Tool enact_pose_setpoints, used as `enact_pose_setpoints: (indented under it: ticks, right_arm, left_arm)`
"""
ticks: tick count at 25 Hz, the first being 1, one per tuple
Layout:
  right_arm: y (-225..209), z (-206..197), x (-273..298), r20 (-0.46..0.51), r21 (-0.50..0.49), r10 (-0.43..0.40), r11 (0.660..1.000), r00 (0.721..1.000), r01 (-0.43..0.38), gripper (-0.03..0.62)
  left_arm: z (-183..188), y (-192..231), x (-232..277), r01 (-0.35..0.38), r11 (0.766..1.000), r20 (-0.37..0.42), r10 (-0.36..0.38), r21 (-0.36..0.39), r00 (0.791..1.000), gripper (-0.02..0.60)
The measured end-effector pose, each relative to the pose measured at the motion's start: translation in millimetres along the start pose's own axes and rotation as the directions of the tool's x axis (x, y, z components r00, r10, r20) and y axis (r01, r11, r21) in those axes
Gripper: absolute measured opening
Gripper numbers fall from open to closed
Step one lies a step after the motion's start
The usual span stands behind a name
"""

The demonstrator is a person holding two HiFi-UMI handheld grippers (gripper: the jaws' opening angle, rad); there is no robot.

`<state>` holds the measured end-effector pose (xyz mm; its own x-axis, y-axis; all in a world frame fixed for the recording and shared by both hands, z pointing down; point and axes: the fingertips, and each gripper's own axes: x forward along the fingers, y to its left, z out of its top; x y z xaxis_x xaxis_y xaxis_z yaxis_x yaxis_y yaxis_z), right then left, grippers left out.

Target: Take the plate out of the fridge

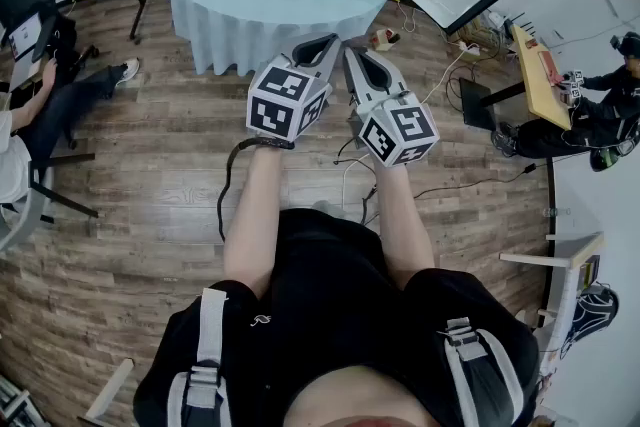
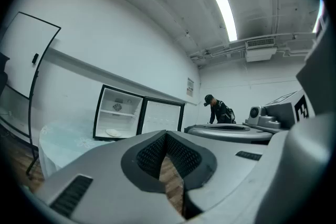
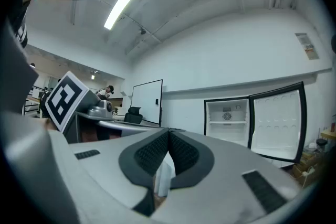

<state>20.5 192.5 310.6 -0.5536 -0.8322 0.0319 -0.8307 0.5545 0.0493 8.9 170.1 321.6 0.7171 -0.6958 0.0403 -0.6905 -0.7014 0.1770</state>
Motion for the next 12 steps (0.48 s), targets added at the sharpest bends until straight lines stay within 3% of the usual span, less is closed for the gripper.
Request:
enact_pose_setpoints:
  ticks: [4,12]
  right_arm:
    - [-2.4,0.4,0.6,-0.003,0.006,0.013,1.000,1.000,-0.013,0.002]
    - [-1.0,-11.1,-1.3,-0.007,0.061,0.013,0.998,1.000,-0.012,0.003]
  left_arm:
    - [-2.0,9.0,-1.7,-0.036,0.999,-0.003,0.036,-0.016,0.999,0.002]
    - [-7.9,4.3,-5.1,-0.037,0.999,-0.014,0.036,-0.021,0.999,0.002]
